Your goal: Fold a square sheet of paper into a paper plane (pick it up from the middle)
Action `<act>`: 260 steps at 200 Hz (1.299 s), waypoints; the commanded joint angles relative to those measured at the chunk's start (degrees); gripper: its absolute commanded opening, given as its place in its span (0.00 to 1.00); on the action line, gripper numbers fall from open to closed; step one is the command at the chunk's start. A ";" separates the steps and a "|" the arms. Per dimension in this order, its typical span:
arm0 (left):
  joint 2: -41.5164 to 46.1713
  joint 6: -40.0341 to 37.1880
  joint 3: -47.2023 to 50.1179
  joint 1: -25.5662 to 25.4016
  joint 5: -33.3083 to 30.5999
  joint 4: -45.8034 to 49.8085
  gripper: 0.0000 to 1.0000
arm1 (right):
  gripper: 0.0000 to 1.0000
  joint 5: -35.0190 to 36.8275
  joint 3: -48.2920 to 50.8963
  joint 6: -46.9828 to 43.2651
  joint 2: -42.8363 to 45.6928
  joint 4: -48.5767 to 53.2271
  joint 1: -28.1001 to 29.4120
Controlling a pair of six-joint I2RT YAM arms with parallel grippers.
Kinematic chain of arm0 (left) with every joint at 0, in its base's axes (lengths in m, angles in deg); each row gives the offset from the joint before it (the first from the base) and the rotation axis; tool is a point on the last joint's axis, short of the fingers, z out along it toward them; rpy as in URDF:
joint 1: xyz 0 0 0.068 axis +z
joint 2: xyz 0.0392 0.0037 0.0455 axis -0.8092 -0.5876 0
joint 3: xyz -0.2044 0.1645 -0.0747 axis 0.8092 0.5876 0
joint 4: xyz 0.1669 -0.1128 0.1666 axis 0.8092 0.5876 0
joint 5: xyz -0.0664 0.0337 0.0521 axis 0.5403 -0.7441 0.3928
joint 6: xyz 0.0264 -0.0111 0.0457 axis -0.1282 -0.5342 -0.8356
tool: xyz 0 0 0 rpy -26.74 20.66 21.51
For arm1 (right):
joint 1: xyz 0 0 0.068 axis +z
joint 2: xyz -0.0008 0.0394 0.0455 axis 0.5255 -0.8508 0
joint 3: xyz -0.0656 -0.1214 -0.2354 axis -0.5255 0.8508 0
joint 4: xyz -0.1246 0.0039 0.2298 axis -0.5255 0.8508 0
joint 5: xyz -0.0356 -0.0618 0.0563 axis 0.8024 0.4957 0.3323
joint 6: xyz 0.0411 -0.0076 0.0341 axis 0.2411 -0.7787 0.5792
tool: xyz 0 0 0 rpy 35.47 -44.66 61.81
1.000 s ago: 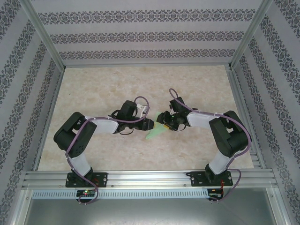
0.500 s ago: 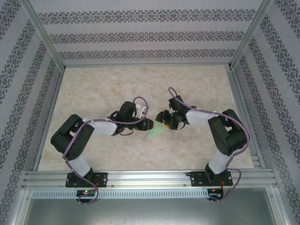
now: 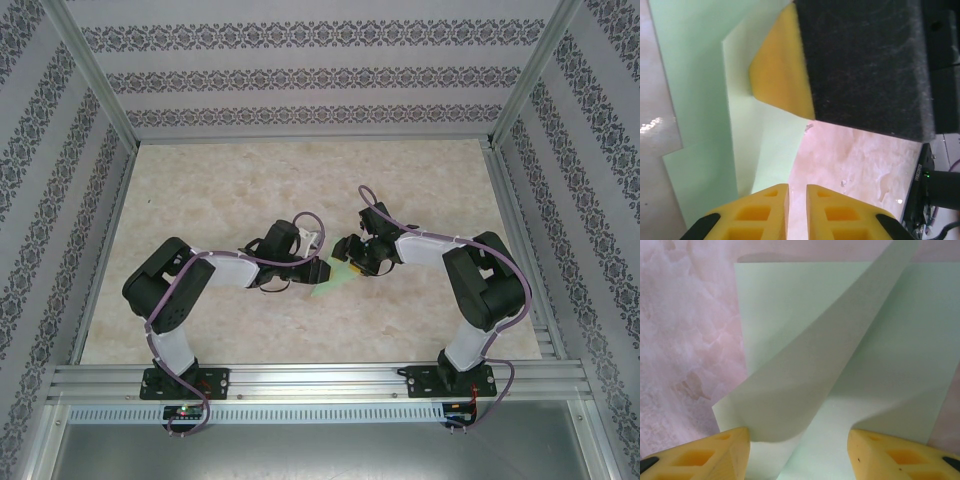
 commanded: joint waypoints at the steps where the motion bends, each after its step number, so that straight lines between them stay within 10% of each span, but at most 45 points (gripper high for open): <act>1: -1.23 -1.19 -1.53 -0.47 -2.61 2.05 0.16 | 0.56 4.86 1.06 -0.95 -3.35 3.46 -0.11; 260: 2.31 5.27 1.33 1.28 -2.90 -5.68 0.15 | 0.52 9.45 -6.17 -2.52 -11.68 15.37 1.62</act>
